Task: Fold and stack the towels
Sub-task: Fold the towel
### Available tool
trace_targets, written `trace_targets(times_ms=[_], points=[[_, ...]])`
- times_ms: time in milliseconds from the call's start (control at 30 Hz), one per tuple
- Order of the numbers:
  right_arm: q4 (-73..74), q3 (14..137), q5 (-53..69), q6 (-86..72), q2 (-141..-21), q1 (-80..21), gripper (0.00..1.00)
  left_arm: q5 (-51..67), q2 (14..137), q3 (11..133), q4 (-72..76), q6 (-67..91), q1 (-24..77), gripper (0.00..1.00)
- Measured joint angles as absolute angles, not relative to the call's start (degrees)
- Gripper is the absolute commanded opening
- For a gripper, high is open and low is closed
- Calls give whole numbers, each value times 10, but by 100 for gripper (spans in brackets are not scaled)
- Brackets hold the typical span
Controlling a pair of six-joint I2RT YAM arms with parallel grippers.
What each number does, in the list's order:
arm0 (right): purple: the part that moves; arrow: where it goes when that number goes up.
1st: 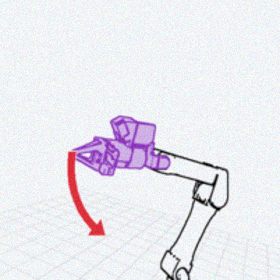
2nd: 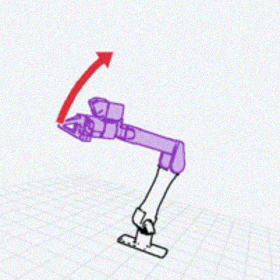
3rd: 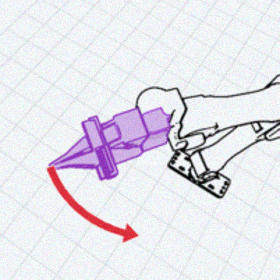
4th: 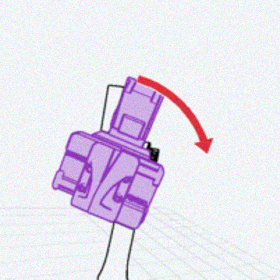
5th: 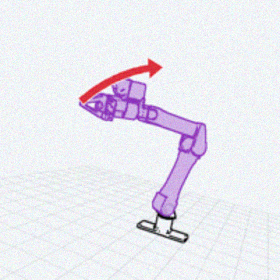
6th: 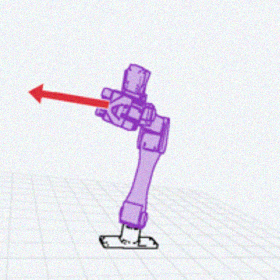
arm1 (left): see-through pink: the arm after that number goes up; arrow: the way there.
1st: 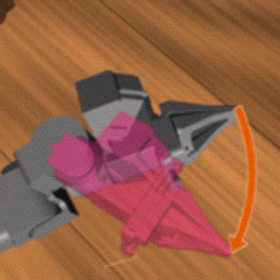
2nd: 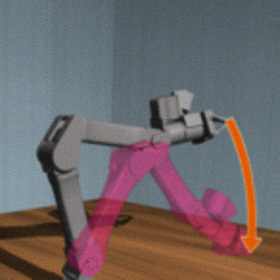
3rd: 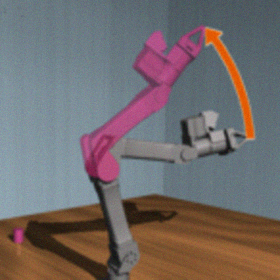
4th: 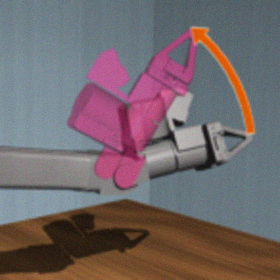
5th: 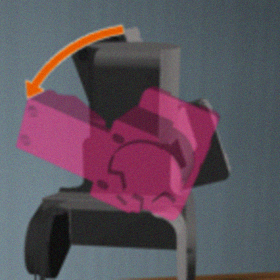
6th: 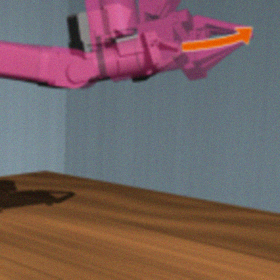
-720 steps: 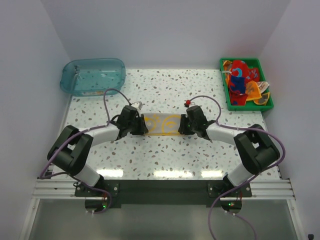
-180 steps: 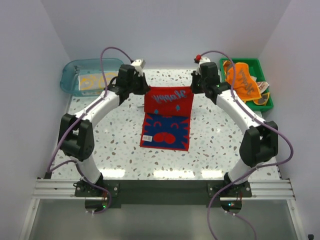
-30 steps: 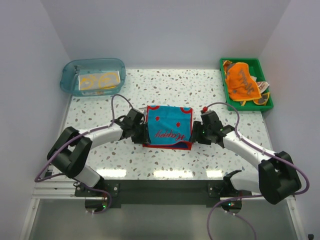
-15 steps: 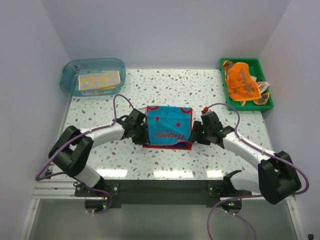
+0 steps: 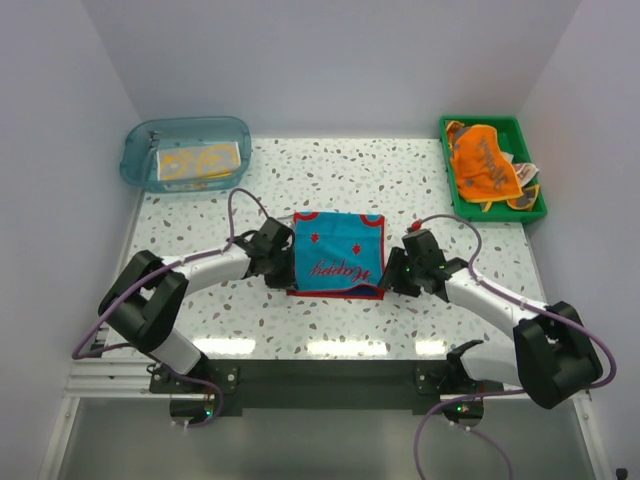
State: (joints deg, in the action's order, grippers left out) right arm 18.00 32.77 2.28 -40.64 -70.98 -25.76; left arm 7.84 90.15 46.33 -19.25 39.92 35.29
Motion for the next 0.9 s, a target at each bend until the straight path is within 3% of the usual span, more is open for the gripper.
trace_targets(times_ms=[267, 300, 467, 667, 900], points=[[159, 315, 25, -442, -710, -258, 45, 78, 901, 473, -203, 399, 353, 2], [157, 314, 25, -445, -710, -258, 45, 78, 901, 475, -205, 399, 353, 19], [152, 314, 25, -455, -709, -258, 45, 79, 901, 481, -215, 398, 353, 43], [152, 314, 25, -463, -701, -258, 46, 79, 902, 486, -236, 399, 354, 45], [148, 309, 25, -468, -693, -258, 45, 79, 922, 518, -260, 396, 356, 41]])
